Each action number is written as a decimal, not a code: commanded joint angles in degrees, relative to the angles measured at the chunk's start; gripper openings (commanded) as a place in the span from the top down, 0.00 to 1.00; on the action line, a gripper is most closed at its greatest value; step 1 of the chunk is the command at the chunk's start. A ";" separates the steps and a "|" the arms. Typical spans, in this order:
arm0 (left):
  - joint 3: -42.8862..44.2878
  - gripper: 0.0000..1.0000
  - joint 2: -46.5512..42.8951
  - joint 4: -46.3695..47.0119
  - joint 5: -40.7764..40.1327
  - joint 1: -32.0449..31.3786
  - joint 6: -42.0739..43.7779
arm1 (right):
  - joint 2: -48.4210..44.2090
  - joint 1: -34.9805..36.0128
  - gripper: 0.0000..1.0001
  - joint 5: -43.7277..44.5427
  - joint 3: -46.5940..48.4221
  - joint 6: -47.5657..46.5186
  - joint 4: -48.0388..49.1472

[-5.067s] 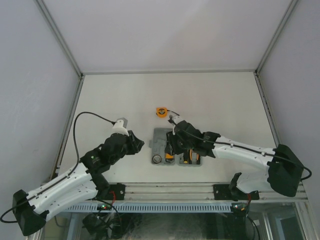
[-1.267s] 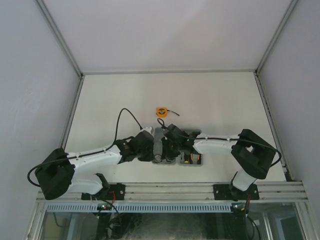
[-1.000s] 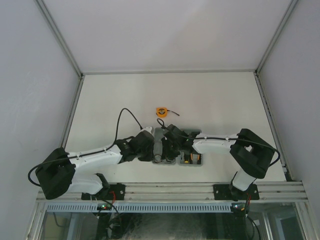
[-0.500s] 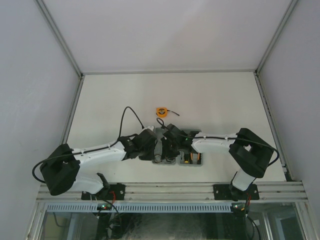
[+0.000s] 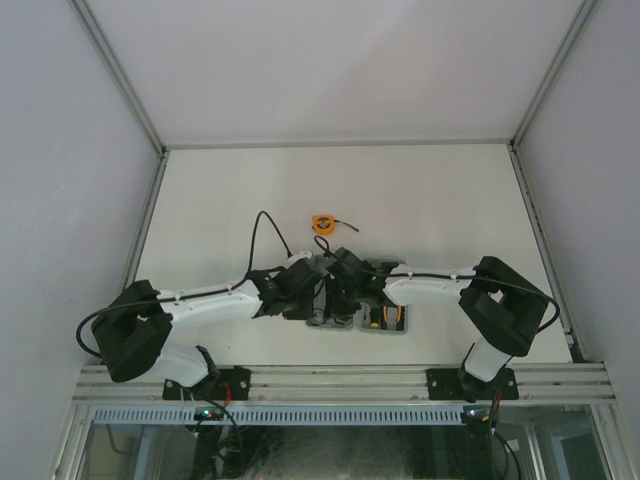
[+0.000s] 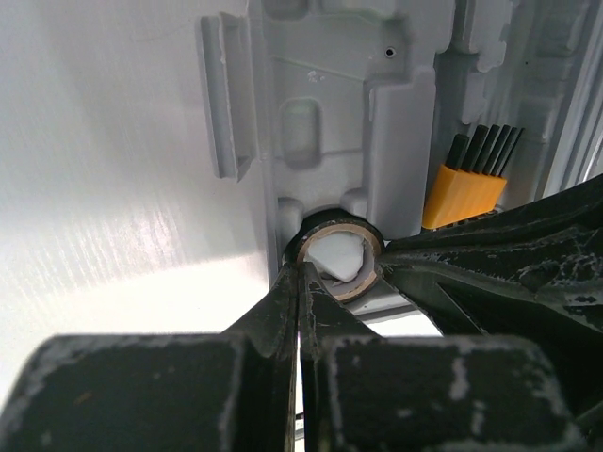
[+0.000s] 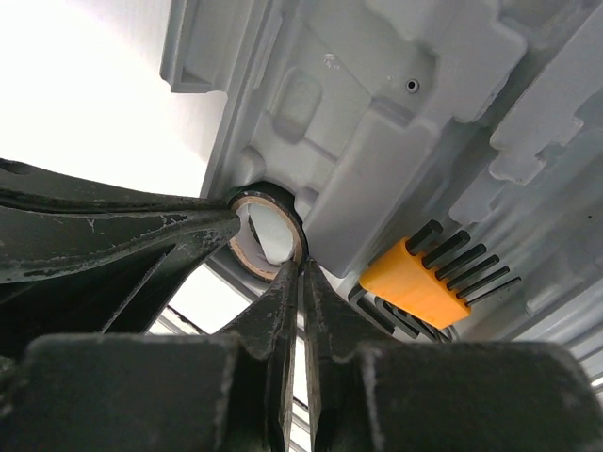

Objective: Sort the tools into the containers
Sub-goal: Adjust the engineering item in the storage box.

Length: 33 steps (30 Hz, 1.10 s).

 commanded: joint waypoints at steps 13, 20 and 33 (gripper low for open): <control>-7.94 1.00 6.82 1.87 4.13 -2.10 -2.41 | -1.92 -0.32 0.96 2.73 -2.21 0.42 0.87; -4.13 0.83 0.38 -3.38 0.26 -2.10 -1.93 | -2.59 -0.88 0.96 1.80 -2.19 -0.09 1.03; 2.34 0.69 -7.69 -13.53 -6.72 -2.10 -1.22 | -3.75 -1.55 0.94 2.28 -2.19 -0.79 0.03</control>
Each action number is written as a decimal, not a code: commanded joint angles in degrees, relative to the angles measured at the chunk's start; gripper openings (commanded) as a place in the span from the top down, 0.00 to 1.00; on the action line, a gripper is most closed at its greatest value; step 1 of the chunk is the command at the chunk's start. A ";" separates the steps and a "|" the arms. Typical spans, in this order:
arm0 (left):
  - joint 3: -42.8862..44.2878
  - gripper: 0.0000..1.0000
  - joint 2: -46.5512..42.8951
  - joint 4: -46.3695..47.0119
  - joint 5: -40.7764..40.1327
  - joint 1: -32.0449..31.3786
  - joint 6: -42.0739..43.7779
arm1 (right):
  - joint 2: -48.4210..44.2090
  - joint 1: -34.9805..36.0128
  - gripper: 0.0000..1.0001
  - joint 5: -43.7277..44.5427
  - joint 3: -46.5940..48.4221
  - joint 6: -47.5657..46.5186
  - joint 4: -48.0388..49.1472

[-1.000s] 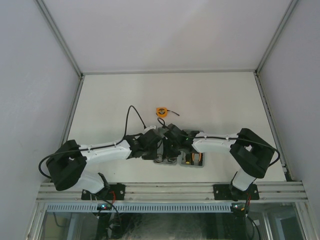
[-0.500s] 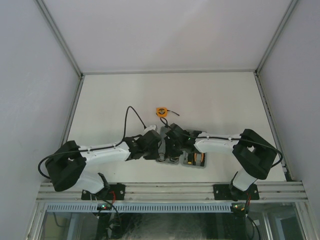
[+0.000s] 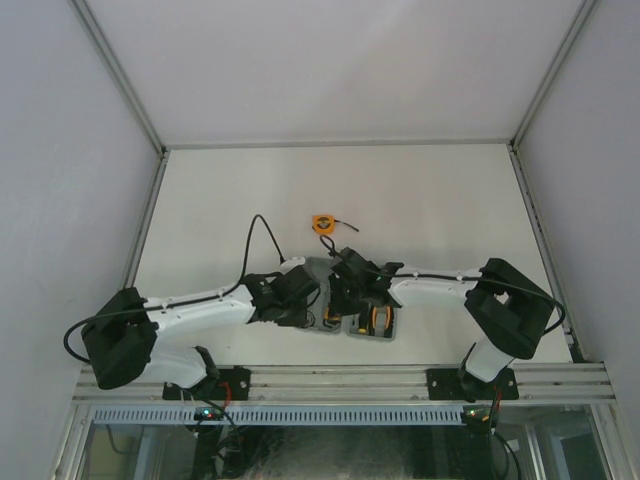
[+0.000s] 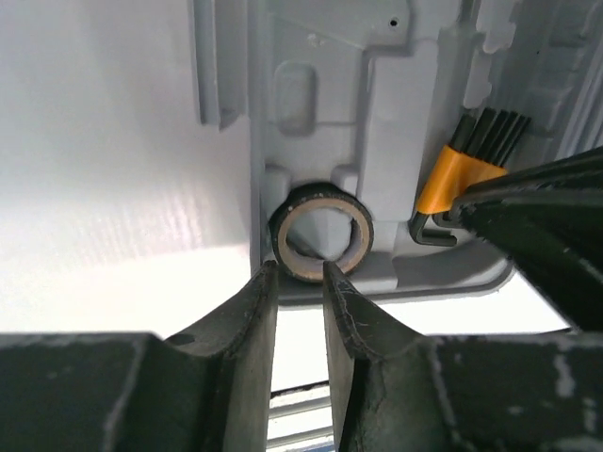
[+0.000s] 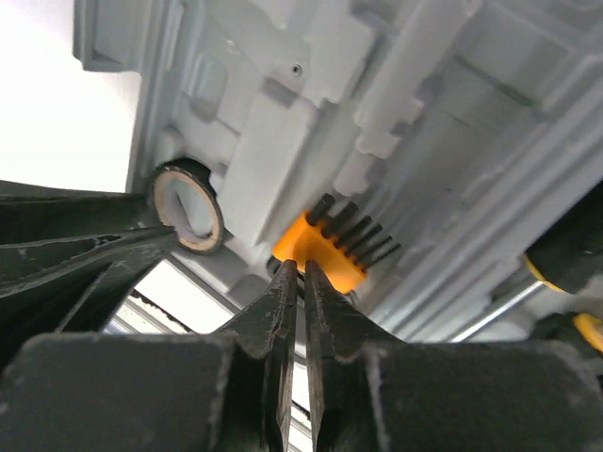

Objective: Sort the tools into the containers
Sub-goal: Adjust the engineering item in the storage box.

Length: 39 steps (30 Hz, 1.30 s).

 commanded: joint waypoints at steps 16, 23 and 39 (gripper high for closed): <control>0.21 0.63 -14.93 2.72 0.70 3.44 6.14 | -15.18 -0.38 0.84 7.52 -1.71 -4.66 -1.37; -2.27 0.64 -17.68 4.50 2.39 12.54 9.93 | -26.06 -5.42 0.84 18.11 -7.51 0.57 -11.34; -9.20 0.70 -12.15 8.79 6.55 18.56 10.02 | -31.92 -30.44 0.85 -1.71 -19.40 -7.37 -11.31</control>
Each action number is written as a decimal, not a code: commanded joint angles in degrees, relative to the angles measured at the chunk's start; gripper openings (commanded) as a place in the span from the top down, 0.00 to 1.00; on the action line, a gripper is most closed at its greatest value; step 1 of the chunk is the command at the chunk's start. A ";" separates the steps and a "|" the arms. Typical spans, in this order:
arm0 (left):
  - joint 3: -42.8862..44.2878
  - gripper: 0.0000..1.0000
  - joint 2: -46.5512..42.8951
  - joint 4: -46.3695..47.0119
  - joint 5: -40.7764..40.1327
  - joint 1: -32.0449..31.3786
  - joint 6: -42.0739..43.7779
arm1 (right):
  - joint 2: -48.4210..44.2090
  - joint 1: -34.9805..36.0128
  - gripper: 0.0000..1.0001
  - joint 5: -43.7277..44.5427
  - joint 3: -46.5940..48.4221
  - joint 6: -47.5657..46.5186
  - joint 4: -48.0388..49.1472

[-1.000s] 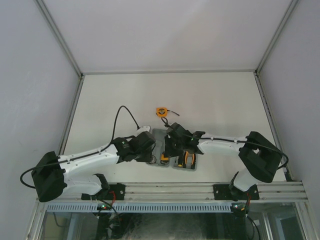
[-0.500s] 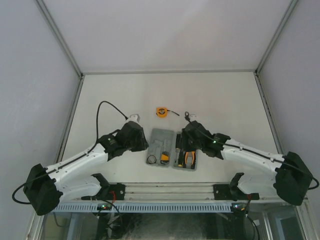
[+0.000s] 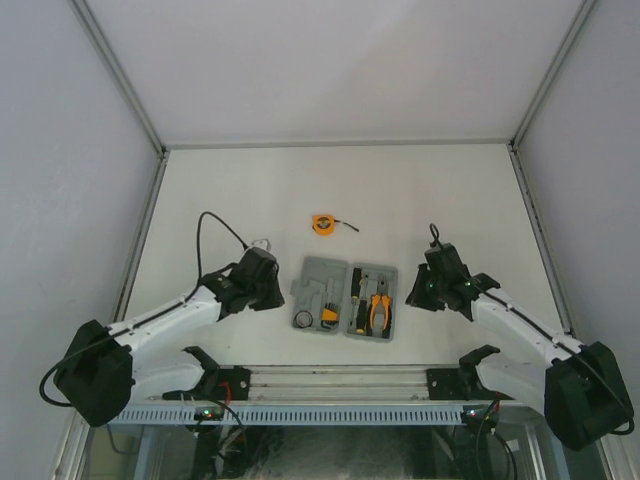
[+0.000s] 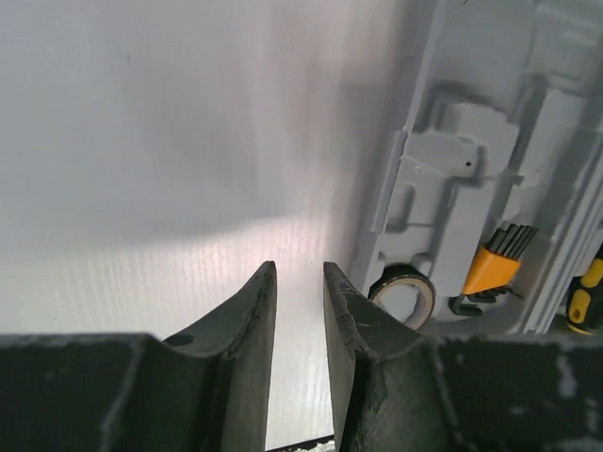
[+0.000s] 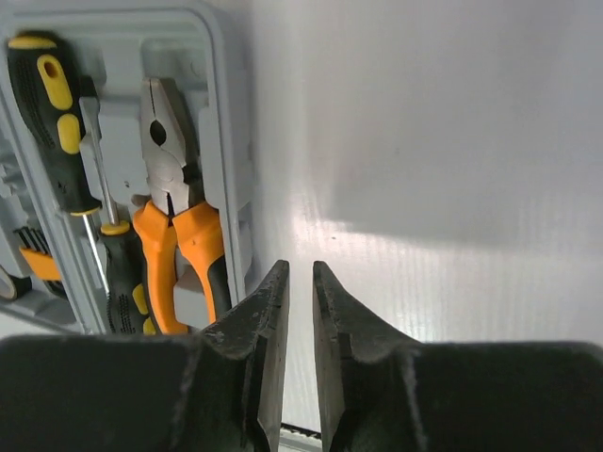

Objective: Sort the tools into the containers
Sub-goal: Adjust the engineering item in the storage box.

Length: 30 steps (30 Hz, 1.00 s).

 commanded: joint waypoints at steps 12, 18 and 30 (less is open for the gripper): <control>-1.20 0.72 7.05 7.18 3.16 -5.05 0.02 | 13.88 -1.87 0.93 -11.08 4.91 -5.19 10.98; -0.72 0.73 8.46 8.19 3.49 -7.59 -1.08 | 18.51 -0.97 0.97 -10.05 9.11 -6.77 10.82; -1.78 0.74 6.73 4.61 -1.23 -10.50 -3.93 | 23.31 -1.58 0.92 -1.28 18.09 -10.91 5.56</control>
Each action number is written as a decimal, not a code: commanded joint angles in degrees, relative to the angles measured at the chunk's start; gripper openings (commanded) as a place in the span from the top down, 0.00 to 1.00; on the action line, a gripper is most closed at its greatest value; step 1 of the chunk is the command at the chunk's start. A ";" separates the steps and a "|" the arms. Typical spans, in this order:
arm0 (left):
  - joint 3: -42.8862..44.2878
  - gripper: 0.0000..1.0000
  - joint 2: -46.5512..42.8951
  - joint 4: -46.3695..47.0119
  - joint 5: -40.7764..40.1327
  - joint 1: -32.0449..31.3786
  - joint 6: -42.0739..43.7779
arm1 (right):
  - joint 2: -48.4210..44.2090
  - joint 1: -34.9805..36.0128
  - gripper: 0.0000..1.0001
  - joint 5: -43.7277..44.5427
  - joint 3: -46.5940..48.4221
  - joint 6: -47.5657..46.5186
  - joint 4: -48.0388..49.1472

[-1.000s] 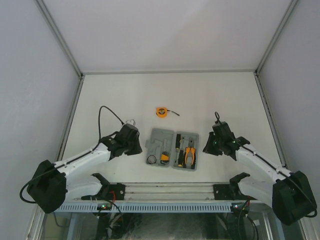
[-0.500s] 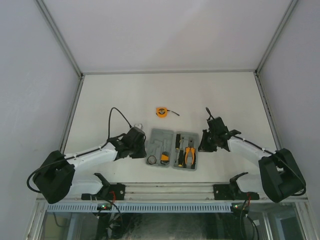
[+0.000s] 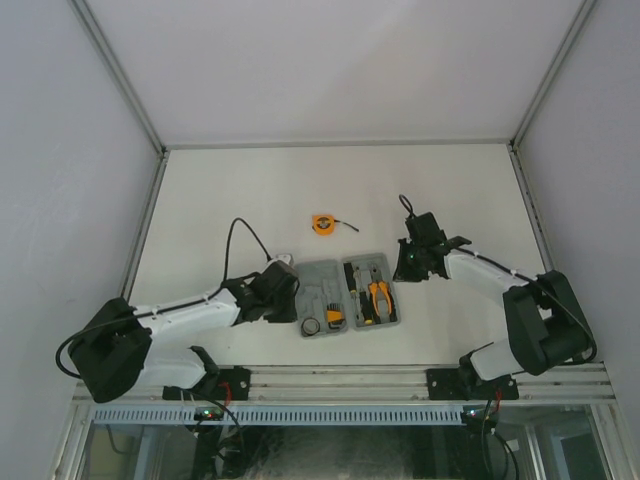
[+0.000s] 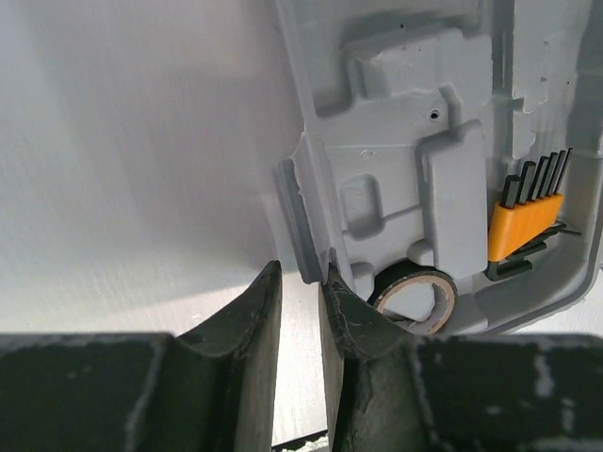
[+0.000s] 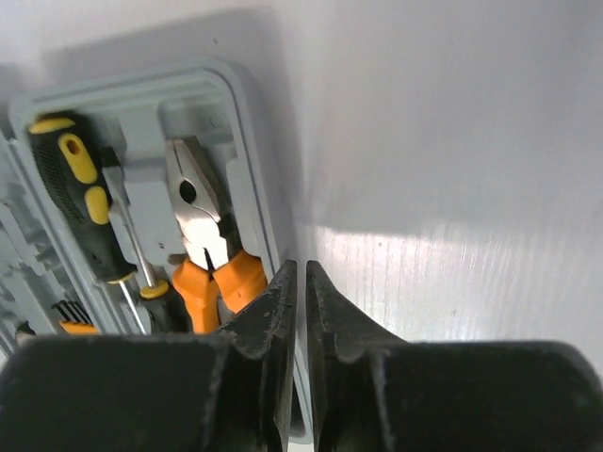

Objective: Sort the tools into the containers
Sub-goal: Adjust the engineering item in the storage box.

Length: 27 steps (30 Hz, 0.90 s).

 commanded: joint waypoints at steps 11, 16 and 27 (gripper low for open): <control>2.39 0.63 -15.15 -10.55 -10.11 4.43 -0.84 | -8.53 -1.85 0.57 12.85 10.04 -6.81 -5.01; 6.37 0.61 -21.08 -12.13 -9.54 6.41 5.41 | -9.94 -1.91 0.45 11.49 12.78 -9.48 -4.48; 11.16 0.57 -27.05 -12.70 -5.25 14.98 11.49 | -3.01 -0.28 0.30 10.50 25.04 -12.68 -5.55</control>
